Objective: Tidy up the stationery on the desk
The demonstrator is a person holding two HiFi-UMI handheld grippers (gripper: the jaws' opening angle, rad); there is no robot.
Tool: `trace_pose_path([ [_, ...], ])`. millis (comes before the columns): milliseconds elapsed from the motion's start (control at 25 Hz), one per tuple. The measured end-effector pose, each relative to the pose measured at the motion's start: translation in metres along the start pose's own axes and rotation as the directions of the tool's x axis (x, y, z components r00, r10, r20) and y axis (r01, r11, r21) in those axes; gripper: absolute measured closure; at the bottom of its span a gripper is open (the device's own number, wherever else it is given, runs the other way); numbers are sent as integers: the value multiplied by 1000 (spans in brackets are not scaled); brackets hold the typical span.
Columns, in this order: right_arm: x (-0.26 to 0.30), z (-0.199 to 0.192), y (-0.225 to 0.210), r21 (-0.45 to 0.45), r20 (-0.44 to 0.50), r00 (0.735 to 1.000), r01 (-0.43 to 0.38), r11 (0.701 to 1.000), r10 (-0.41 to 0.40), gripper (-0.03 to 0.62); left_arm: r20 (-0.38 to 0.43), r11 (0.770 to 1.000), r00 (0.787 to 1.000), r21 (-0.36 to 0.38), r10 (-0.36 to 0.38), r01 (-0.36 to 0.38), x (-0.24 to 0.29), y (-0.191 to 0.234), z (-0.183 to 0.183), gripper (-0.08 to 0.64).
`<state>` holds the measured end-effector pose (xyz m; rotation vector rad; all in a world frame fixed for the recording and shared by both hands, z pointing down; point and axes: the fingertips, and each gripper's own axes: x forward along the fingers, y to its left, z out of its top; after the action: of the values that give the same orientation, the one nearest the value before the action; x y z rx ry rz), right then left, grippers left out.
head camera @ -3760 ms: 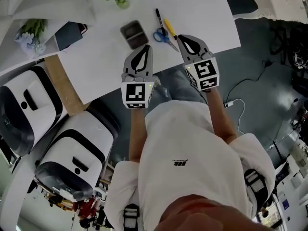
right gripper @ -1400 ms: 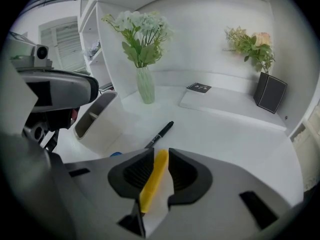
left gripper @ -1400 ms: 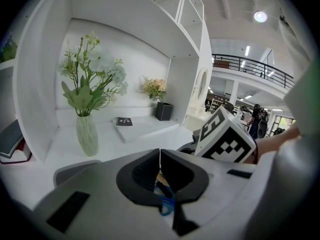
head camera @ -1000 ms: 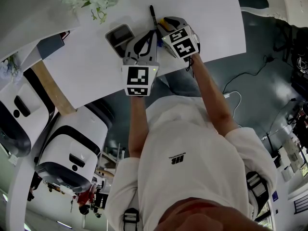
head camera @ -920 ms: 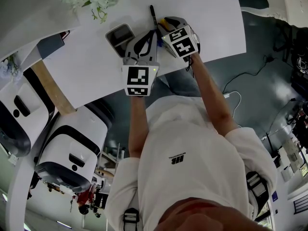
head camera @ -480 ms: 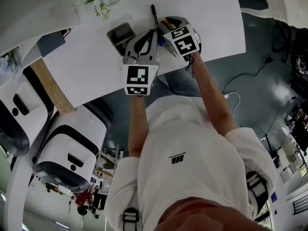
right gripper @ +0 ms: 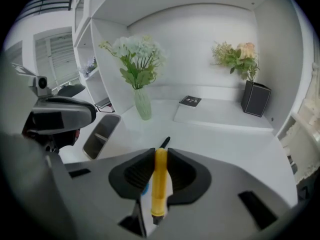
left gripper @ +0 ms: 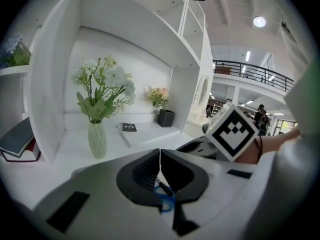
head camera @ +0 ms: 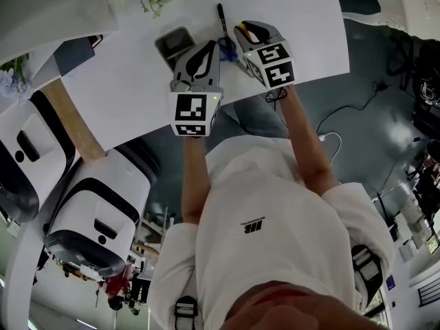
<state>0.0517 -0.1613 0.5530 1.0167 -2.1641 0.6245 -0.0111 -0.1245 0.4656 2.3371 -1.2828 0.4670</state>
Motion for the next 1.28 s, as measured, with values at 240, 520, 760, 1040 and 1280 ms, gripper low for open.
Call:
trace_pose_path([
  [240, -27, 27, 13, -10, 87, 996, 0, 1000, 1, 532, 23, 1000, 1000, -9, 21, -21, -17, 6, 4, 560],
  [520, -55, 58, 33, -47, 171, 985, -10, 999, 18, 534, 55, 998, 997, -18, 60, -59, -40, 14, 10, 560],
  [760, -72, 80, 54, -76, 235, 970, -50, 996, 66, 532, 80, 994, 991, -32, 107, -105, -59, 23, 13, 560],
  [1040, -76, 98, 82, -100, 290, 946, -119, 988, 143, 534, 91, 987, 983, -52, 159, -154, -78, 34, 11, 560],
  [1280, -67, 107, 113, -132, 299, 929, -187, 974, 219, 534, 98, 979, 975, -73, 199, -192, -92, 46, 6, 560],
])
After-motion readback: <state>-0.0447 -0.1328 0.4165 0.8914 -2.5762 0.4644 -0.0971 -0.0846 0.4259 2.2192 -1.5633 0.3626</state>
